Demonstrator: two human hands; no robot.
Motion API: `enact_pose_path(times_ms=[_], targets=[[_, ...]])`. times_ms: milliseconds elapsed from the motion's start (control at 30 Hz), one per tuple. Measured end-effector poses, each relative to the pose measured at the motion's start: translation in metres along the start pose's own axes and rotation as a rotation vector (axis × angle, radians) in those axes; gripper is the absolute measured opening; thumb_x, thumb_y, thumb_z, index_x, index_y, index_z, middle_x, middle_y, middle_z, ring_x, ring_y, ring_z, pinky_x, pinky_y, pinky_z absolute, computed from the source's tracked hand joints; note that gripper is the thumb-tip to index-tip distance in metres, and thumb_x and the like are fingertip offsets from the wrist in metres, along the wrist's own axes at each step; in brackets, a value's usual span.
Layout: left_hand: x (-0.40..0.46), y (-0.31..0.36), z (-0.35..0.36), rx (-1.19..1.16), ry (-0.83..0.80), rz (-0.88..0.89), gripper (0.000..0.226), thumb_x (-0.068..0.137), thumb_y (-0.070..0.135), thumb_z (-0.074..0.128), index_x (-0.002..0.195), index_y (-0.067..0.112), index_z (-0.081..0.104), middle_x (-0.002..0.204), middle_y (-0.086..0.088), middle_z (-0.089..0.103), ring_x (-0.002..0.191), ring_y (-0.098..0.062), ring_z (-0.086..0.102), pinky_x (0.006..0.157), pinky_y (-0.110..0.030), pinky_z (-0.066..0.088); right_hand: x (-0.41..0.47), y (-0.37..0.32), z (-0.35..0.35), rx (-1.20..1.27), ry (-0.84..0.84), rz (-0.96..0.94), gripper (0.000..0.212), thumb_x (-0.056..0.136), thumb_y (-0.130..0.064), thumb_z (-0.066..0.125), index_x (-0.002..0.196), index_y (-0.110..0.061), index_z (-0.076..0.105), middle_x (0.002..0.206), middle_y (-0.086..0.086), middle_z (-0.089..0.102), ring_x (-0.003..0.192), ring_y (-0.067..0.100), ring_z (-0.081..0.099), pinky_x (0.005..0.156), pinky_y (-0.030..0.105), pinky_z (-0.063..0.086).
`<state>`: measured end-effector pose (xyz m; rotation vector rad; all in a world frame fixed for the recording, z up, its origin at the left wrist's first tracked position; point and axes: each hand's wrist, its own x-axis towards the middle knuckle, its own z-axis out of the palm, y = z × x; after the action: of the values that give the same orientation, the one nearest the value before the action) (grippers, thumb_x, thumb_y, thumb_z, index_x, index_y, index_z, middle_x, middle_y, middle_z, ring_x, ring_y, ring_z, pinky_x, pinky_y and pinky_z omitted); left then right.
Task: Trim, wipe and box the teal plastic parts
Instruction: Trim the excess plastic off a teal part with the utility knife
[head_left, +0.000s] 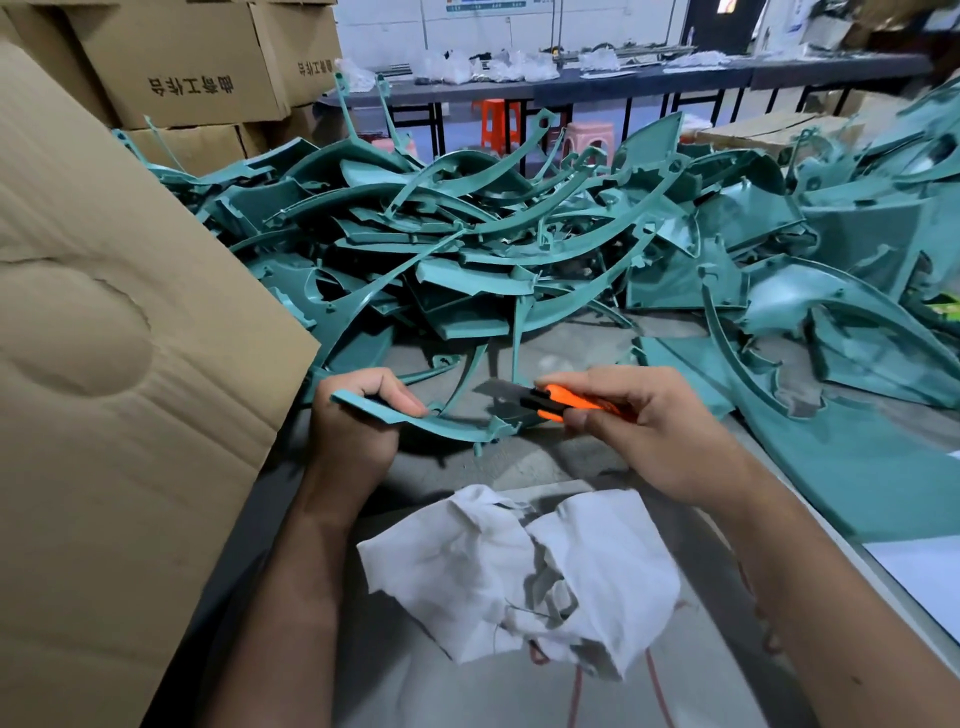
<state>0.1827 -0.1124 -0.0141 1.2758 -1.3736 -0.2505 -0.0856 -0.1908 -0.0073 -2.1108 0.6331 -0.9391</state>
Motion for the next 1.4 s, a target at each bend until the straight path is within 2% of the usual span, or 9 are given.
enact_pose_path(times_ms=[200, 433, 533, 700, 800, 900, 1000, 1133, 1400], targets=[[0.000, 0.006, -0.001, -0.004, -0.002, -0.041, 0.054, 0.068, -0.039, 0.045, 0.060, 0.012, 0.062, 0.065, -0.010, 0.064, 0.063, -0.012, 0.061, 0.063, -0.019, 0.048, 0.001, 0.001, 0.008, -0.298, -0.057, 0.019, 0.037, 0.096, -0.003, 0.071, 0.124, -0.027, 0.077, 0.085, -0.016, 0.069, 0.080, 0.008, 0.064, 0.071, 0.015, 0.043], [-0.002, 0.008, -0.003, 0.018, -0.008, -0.067, 0.051, 0.069, -0.037, 0.047, 0.060, 0.011, 0.062, 0.067, -0.011, 0.065, 0.066, -0.015, 0.062, 0.065, -0.021, 0.049, 0.000, 0.001, 0.002, -0.199, -0.105, 0.045, 0.034, 0.097, -0.004, 0.070, 0.119, -0.029, 0.079, 0.085, -0.006, 0.069, 0.074, 0.015, 0.064, 0.066, 0.019, 0.048], [-0.003, 0.013, -0.003, 0.015, 0.001, -0.059, 0.035, 0.068, -0.021, 0.049, 0.060, 0.011, 0.062, 0.067, -0.011, 0.065, 0.066, -0.012, 0.063, 0.065, -0.018, 0.049, 0.000, 0.002, 0.001, -0.137, -0.114, 0.062, 0.034, 0.097, -0.001, 0.070, 0.117, -0.027, 0.080, 0.083, -0.005, 0.070, 0.070, 0.013, 0.063, 0.064, 0.019, 0.045], [-0.002, 0.010, 0.000, 0.025, 0.053, -0.111, 0.054, 0.068, -0.036, 0.047, 0.057, 0.015, 0.061, 0.064, -0.009, 0.066, 0.063, -0.007, 0.063, 0.062, -0.017, 0.049, -0.002, -0.007, -0.001, -0.006, 0.139, 0.000, 0.037, 0.102, -0.005, 0.063, 0.119, -0.035, 0.076, 0.079, -0.005, 0.071, 0.060, 0.011, 0.061, 0.054, 0.018, 0.047], [0.001, 0.005, 0.008, 0.026, 0.148, -0.261, 0.048, 0.068, -0.032, 0.047, 0.053, 0.011, 0.061, 0.060, -0.007, 0.065, 0.060, -0.010, 0.059, 0.057, -0.018, 0.046, -0.003, -0.008, -0.001, -0.218, 0.232, -0.039, 0.025, 0.105, -0.014, 0.060, 0.119, -0.028, 0.076, 0.077, -0.011, 0.070, 0.059, 0.015, 0.064, 0.052, 0.031, 0.051], [0.007, -0.008, 0.017, -0.024, 0.308, -0.476, 0.024, 0.076, -0.026, 0.047, 0.072, -0.010, 0.066, 0.074, -0.018, 0.068, 0.072, -0.022, 0.061, 0.070, -0.028, 0.051, -0.002, -0.009, 0.008, -0.369, 0.259, 0.012, 0.023, 0.104, -0.019, 0.062, 0.122, -0.023, 0.076, 0.085, -0.023, 0.070, 0.073, 0.002, 0.066, 0.064, 0.024, 0.049], [0.009, -0.016, 0.022, -0.080, 0.452, -0.613, 0.020, 0.088, -0.014, 0.054, 0.106, -0.020, 0.061, 0.107, -0.031, 0.068, 0.102, -0.039, 0.067, 0.096, -0.050, 0.055, -0.001, -0.014, 0.015, -0.449, 0.265, 0.025, 0.025, 0.103, -0.021, 0.063, 0.126, -0.021, 0.074, 0.097, -0.012, 0.076, 0.085, 0.008, 0.071, 0.075, 0.036, 0.059], [0.010, -0.015, 0.029, -0.108, 0.523, -0.632, 0.021, 0.091, -0.011, 0.054, 0.108, -0.022, 0.057, 0.113, -0.036, 0.065, 0.095, -0.027, 0.063, 0.095, -0.052, 0.053, 0.000, -0.022, 0.016, -0.478, 0.279, -0.004, 0.024, 0.102, -0.021, 0.064, 0.122, -0.024, 0.076, 0.094, -0.010, 0.078, 0.079, 0.012, 0.072, 0.069, 0.040, 0.060], [0.010, -0.015, 0.030, -0.106, 0.528, -0.637, 0.024, 0.089, -0.012, 0.053, 0.110, -0.024, 0.055, 0.114, -0.038, 0.063, 0.109, -0.043, 0.065, 0.099, -0.057, 0.051, -0.001, -0.032, 0.015, -0.630, 0.148, 0.017, 0.016, 0.100, -0.027, 0.061, 0.103, -0.029, 0.077, 0.068, -0.011, 0.067, 0.056, 0.007, 0.054, 0.051, 0.030, 0.042]])
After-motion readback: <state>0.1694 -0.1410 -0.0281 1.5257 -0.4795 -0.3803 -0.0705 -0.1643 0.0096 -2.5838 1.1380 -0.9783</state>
